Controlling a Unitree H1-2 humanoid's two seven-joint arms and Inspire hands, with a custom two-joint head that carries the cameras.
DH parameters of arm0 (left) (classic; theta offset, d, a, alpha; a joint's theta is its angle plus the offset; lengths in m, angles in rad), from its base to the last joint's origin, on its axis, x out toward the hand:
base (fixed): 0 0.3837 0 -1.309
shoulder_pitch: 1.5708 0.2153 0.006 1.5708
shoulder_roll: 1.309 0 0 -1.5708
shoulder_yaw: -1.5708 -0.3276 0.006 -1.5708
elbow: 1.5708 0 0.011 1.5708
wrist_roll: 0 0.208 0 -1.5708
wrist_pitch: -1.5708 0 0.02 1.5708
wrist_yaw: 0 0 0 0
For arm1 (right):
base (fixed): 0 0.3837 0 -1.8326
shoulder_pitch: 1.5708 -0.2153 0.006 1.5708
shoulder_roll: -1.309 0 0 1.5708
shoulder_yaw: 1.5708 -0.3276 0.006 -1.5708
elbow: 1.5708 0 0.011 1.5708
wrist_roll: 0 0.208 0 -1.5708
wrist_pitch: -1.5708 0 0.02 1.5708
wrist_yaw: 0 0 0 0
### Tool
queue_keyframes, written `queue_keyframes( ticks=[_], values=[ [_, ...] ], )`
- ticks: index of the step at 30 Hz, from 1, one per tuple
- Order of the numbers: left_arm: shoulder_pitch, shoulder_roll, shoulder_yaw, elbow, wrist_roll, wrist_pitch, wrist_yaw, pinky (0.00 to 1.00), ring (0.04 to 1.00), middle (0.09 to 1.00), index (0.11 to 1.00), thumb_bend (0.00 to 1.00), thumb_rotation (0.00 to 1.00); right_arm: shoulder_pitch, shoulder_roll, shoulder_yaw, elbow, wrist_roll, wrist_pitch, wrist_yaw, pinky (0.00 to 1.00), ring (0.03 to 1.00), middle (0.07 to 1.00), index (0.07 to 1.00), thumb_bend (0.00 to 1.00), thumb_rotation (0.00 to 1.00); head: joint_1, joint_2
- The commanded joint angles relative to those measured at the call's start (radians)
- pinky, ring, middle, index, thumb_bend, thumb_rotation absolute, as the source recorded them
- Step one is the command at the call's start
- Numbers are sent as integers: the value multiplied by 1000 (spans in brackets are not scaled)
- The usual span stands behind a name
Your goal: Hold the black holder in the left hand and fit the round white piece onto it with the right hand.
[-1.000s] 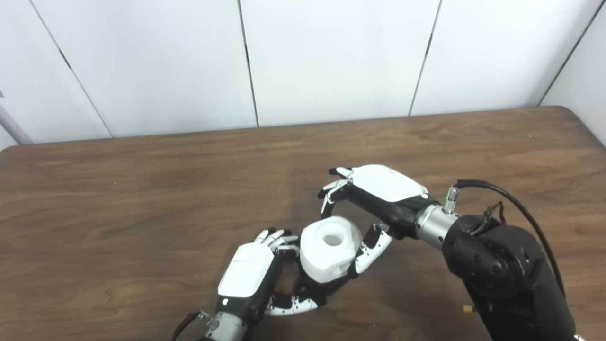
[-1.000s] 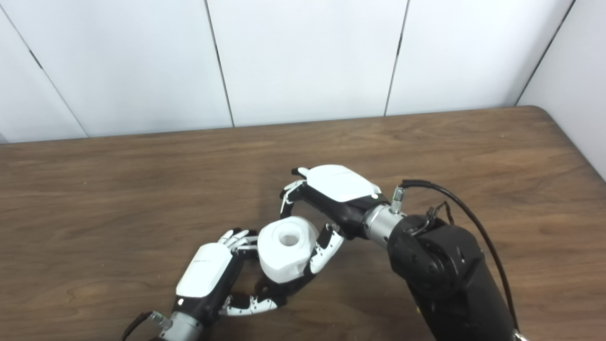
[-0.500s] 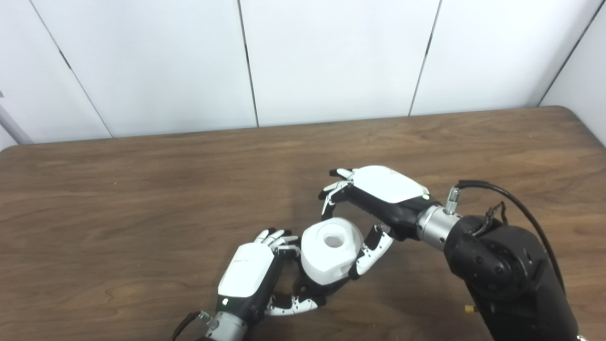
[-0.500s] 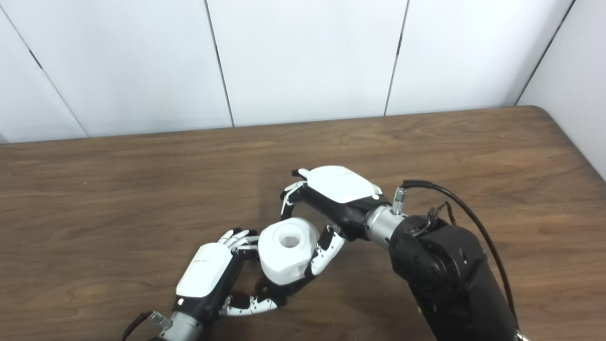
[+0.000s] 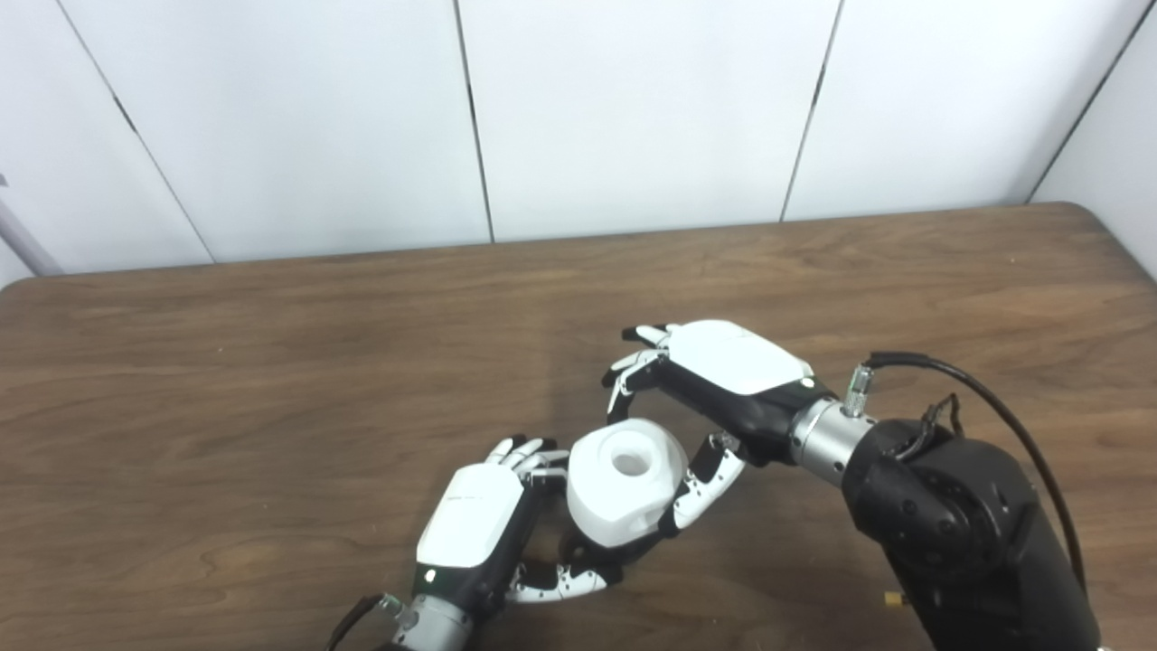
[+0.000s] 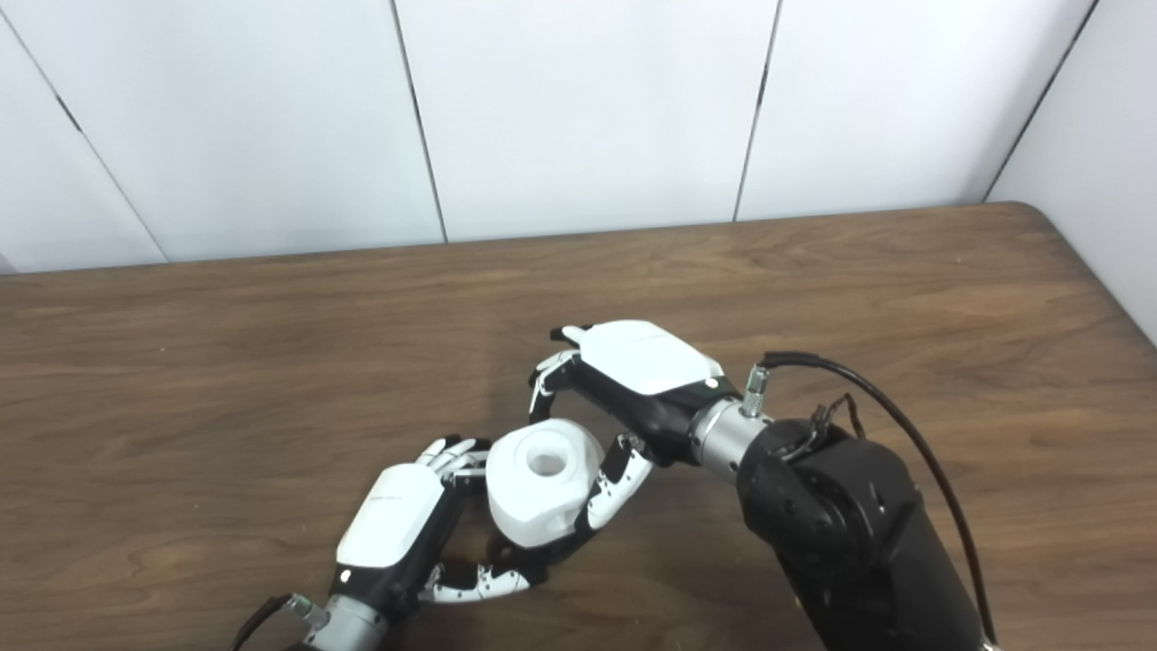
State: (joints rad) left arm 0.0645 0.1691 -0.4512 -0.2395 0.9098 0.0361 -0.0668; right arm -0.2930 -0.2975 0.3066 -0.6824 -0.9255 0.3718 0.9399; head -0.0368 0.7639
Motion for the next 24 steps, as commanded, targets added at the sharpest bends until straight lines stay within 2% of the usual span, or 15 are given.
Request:
queue_keyframes(
  ticks=[1, 24],
  values=[
    [-2, 0, -9, 7, 15, -1, -18, 954, 890, 799, 486, 519, 44, -19, 1, 1, -19, -5, -20, -7, 1000, 977, 826, 481, 525, 135, -1, 1],
    [-12, 7, -2, 15, 10, -5, -20, 947, 889, 800, 486, 520, 44, -41, -11, -11, -24, 7, -10, 9, 1000, 989, 823, 480, 525, 134, -14, 14]
  ],
)
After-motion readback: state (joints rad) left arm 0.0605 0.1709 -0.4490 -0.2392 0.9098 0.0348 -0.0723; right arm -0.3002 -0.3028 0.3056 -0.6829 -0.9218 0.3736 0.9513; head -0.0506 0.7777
